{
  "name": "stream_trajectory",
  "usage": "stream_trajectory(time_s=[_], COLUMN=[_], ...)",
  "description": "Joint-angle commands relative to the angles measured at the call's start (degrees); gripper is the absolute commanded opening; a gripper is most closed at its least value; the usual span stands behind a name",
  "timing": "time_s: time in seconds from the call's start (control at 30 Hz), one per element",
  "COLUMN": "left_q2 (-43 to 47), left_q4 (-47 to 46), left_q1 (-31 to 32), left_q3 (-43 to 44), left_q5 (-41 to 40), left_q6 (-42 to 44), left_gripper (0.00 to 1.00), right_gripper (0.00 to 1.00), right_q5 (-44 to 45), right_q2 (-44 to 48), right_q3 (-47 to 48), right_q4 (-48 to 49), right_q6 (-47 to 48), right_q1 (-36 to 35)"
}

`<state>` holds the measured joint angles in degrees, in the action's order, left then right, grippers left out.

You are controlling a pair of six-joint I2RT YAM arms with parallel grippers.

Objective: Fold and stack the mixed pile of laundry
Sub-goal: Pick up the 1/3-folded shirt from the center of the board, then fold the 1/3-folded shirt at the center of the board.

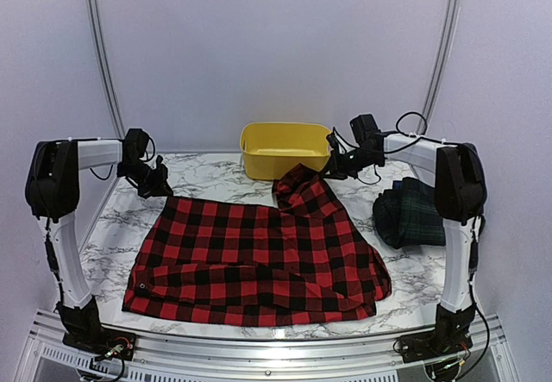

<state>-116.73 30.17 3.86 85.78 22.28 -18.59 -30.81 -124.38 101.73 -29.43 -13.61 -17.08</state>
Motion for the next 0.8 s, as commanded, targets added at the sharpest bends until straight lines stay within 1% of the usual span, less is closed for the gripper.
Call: stream_trajectory(time_s=[0.0,0.17,0.3,0.6,0.77], left_q2=[6.2,10.7,14.7,24.6,30.2], left_q4=[0.9,0.4,0.2,-0.2,-0.2], left_q1=[0.0,0.0,0.0,0.0,0.0], left_q3=[-3.4,-8.2,-11.7,-18.7,-23.7], left_q5=[-1.7,-3.7,-4.8,-5.5,-7.7], left_q6=[2.4,4.6,5.2,9.3,11.0], left_gripper=[0.00,0.00,0.00,0.00,0.00], right_gripper=[0.00,0.00,0.00,0.00,0.00], right_q5=[-0.7,-1.9,-2.0,0.0,2.0], right_q2=[7.9,13.9,19.4,29.4,36.0], right_q3=[-5.5,-14.7,-20.1,-29.6,-34.5], right_q4=[0.7,3.1,4.4,5.3,3.9], right_q6=[0.2,-0.2,-0.7,-2.5,-2.9], right_q1=[0.4,-0.3,-1.4,-5.9,-6.6])
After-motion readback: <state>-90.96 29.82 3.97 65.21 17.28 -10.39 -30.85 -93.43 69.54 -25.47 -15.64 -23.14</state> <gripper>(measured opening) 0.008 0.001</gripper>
